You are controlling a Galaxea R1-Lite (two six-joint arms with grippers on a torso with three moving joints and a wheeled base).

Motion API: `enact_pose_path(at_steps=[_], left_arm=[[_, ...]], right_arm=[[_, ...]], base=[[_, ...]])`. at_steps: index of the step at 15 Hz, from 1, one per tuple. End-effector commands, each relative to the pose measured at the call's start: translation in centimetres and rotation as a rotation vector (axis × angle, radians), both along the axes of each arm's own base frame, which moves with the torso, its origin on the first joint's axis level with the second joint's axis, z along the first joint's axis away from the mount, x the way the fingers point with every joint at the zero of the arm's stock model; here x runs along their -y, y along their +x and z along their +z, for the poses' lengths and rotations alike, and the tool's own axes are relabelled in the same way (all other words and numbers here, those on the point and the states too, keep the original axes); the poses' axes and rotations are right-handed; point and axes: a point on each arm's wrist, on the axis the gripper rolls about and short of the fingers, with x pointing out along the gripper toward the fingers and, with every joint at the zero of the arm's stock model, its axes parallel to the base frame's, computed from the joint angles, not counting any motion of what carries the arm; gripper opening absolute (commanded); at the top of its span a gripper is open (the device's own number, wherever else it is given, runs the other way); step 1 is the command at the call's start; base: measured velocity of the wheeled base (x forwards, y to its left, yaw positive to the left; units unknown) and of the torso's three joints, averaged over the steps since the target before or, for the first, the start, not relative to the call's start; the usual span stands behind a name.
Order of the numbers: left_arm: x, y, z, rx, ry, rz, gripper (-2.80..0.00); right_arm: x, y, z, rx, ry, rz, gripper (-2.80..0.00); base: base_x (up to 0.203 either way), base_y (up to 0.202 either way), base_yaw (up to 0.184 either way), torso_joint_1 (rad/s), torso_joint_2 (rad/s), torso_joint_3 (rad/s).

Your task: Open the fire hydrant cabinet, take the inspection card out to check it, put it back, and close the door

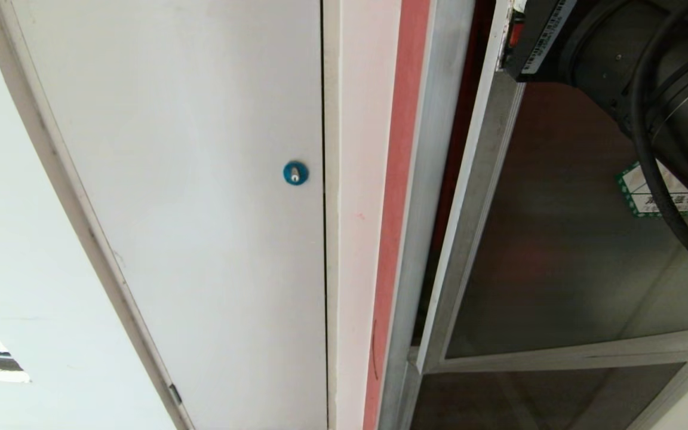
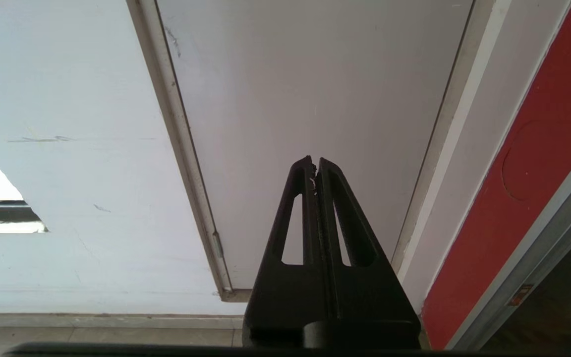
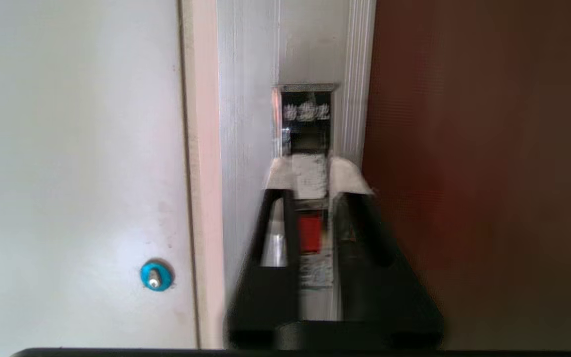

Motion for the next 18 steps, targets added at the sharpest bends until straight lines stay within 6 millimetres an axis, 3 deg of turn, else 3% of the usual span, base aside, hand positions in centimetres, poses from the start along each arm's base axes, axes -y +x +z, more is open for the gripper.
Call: enact_pose_path(at_steps=[1, 11, 18], left_arm=[[0.0, 0.0, 0.0, -0.003, 0.000, 0.000, -2.80], [0.0, 0.0, 0.0, -0.003, 0.000, 0.001, -2.80], [0.0, 0.0, 0.0, -0.003, 0.000, -0.001, -2.80]], right_arm=[[0.1, -0.2, 0.2, 0.006, 0.004, -0.001, 0.00], [-0.3, -1.2, -0.6, -0.011, -0.027, 0.036, 0.00], [1.6, -3.2, -1.2, -0.020, -0.036, 0.042, 0.00]], base=[[0.000, 0.000, 0.000, 0.000, 0.00, 0.000], [0.000, 0.000, 0.000, 0.000, 0.00, 0.000], [0.000, 0.000, 0.000, 0.000, 0.00, 0.000]])
